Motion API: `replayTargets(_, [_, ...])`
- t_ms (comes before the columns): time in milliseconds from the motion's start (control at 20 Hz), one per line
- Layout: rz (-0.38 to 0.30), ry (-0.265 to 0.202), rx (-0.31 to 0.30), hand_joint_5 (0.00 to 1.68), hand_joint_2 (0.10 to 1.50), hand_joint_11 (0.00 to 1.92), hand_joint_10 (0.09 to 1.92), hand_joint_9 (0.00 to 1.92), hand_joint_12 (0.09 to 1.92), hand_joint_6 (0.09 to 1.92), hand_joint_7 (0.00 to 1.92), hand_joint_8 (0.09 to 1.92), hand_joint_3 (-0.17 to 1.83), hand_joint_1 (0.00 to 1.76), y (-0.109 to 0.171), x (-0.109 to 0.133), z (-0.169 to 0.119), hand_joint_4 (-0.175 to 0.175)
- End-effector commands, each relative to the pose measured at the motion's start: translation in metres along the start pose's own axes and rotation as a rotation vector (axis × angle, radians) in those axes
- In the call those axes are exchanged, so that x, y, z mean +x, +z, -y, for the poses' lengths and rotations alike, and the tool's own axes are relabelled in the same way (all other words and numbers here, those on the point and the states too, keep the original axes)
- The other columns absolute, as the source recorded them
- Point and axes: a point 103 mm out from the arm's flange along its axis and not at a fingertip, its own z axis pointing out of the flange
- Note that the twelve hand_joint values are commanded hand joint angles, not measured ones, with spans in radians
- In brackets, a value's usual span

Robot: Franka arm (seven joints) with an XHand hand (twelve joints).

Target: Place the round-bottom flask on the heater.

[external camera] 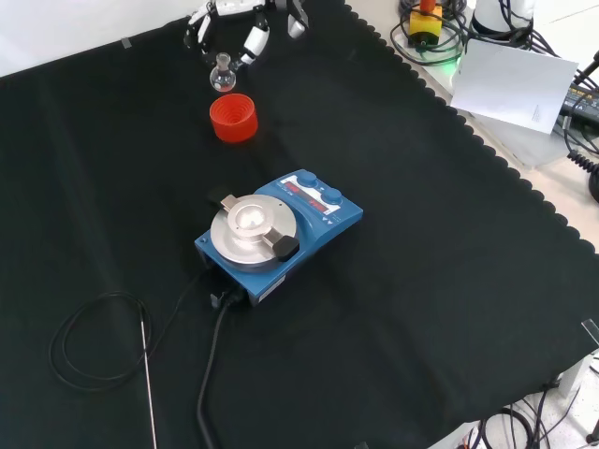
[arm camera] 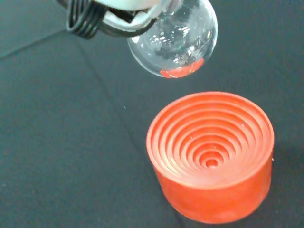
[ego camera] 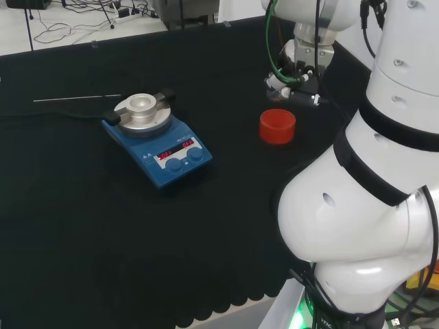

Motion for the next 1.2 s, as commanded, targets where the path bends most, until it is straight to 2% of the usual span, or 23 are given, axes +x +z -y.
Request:
replayTargets(50, [0.029,-0.035,0.016,1.05,0.76,0.48,0.58,0.7,1.31,1.06,0.41,0.7,0.66,1.06,-0.015,0.027,0.019,0.164])
replayTargets(150, [0.051,-0.057,0.014,1.05,0.76,0.48,0.58,0.7,1.31,1.06,0.41,0.7,0.66,1.06,-0.019,0.039,0.022,0.163])
replayTargets(500, [0.05,-0.137,0.031,1.06,0.74,0.49,0.59,0.69,1.3,1.05,0.41,0.7,0.69,1.06,-0.027,0.095,0.031,0.156])
replayTargets(1200, [0.092,-0.31,0.055,1.07,0.73,0.49,0.59,0.69,1.3,1.05,0.41,0.7,0.7,1.07,-0.025,0.204,0.042,0.155])
